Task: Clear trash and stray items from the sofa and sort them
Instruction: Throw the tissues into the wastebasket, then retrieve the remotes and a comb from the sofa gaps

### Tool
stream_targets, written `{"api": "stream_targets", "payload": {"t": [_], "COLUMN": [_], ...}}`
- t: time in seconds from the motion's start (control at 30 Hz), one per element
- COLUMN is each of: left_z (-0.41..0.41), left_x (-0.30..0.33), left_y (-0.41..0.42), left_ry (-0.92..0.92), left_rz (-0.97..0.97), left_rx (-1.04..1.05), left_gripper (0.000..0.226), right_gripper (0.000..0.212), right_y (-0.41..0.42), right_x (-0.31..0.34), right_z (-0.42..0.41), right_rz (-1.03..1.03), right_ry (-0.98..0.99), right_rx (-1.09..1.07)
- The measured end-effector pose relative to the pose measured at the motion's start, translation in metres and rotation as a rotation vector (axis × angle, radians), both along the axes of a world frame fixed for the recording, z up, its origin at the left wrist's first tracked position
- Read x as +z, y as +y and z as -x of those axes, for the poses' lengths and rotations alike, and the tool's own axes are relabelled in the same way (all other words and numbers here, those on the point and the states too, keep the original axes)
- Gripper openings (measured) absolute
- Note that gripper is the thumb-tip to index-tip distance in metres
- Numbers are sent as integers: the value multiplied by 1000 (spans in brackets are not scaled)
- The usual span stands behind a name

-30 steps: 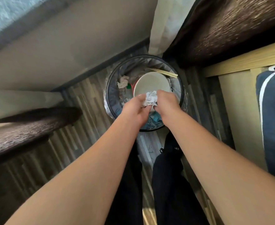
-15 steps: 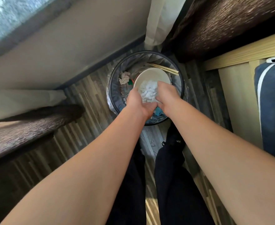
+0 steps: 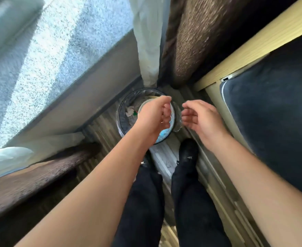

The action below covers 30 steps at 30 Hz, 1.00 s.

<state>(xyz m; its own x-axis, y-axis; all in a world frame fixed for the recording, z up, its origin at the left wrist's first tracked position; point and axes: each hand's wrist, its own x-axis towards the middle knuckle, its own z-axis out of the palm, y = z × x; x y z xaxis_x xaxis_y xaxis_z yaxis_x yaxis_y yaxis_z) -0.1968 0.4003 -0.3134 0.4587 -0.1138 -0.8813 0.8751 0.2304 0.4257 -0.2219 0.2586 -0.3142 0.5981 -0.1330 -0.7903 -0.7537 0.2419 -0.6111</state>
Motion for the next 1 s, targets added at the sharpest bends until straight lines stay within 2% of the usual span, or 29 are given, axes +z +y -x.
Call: {"api": "stream_targets", "payload": {"t": [0.13,0.23,0.33,0.43,0.6,0.77,1.0], "left_z": [-3,-3,-12,-22,-28,-30,-56], "left_x": [65,112,143,167,175,174,152], "left_y": [-47,-91,-137,-194,-256,-311,-347], "left_ry": [-129,-216,-231,-191,-154,-101,-76], "left_rz": [-17,-18,1,-7,-56,-46,-42], "left_rx": [-228,-371,-451,-469,-418,-397,-406], "left_gripper": [39,27,7,6,6,9,12], "right_gripper": [19,23,26,39,28,25,20], "right_y": [-48,-85,-119,-166,-226,-275,-310], "right_x": [70,116,147,170,186,183,165], "right_z": [12,20,27,37,48,51,25], "right_rz": [37,55,50,37,-17,-20,-11], "right_ry": [-55,-95,-149,-195,-180,-165,-83], "right_rx": [-151,-264,-367,-467,-614,-663,-699]}}
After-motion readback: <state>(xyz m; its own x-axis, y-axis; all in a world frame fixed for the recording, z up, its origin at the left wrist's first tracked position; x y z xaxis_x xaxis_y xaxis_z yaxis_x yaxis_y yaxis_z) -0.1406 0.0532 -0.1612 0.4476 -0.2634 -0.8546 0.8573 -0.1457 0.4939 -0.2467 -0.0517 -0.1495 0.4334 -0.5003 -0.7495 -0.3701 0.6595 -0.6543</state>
